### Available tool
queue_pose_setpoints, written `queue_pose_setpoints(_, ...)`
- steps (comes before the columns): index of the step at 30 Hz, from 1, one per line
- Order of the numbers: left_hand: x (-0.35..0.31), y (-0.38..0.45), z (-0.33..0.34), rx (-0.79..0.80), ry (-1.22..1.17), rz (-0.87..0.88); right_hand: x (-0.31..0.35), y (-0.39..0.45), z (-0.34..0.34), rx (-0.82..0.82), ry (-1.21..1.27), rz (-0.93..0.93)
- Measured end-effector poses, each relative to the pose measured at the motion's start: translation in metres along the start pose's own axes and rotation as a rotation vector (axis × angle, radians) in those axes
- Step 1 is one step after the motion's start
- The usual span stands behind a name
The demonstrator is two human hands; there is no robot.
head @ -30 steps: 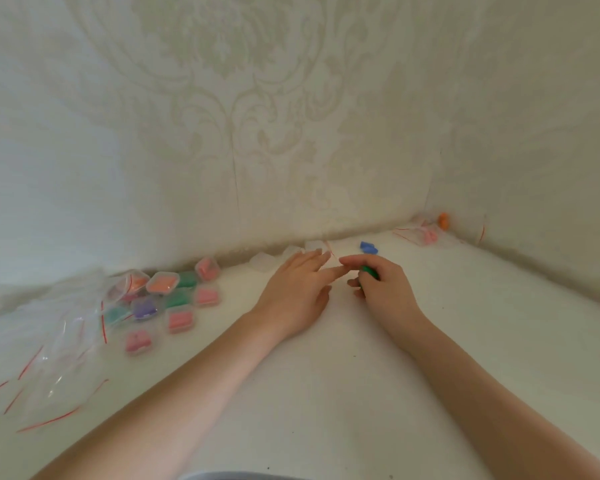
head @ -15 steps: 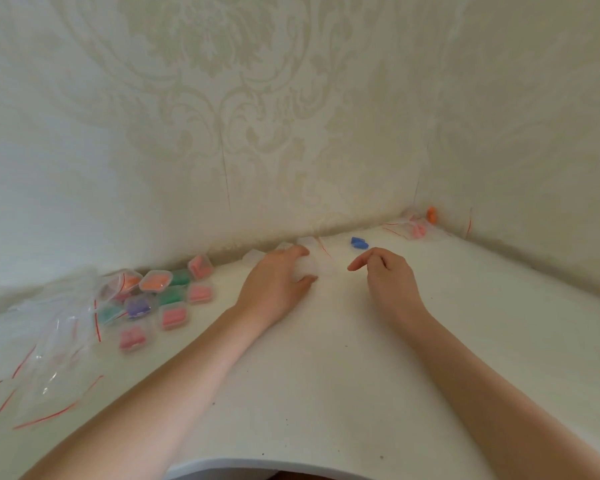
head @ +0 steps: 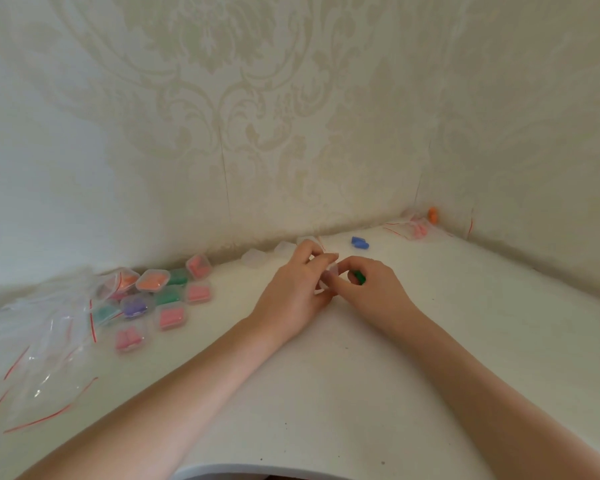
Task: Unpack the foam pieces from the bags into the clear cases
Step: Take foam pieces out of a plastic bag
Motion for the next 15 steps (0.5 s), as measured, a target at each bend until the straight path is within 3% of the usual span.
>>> queue_pose_setpoints(6,0.0025,0.0022,-0.0039,-0.067,-0.063,-0.013,-0.0024,0.0015,-0.0018,0.0,0.102,0.018)
queue_pose_setpoints(15,0.0002,0.0022,0.0018,0.122,0.126,-0.084,-0.0047,0.0034,0.0002,0.025,0.082,0.127)
Point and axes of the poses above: each hand's wrist, its own y-axis towards the middle knuckle, its own z-axis out of the palm, x = y × z, the point moved 3 cm from there along y, towards the middle knuckle, and after that the axes turned 10 degrees about x, right-handed, at the moved point
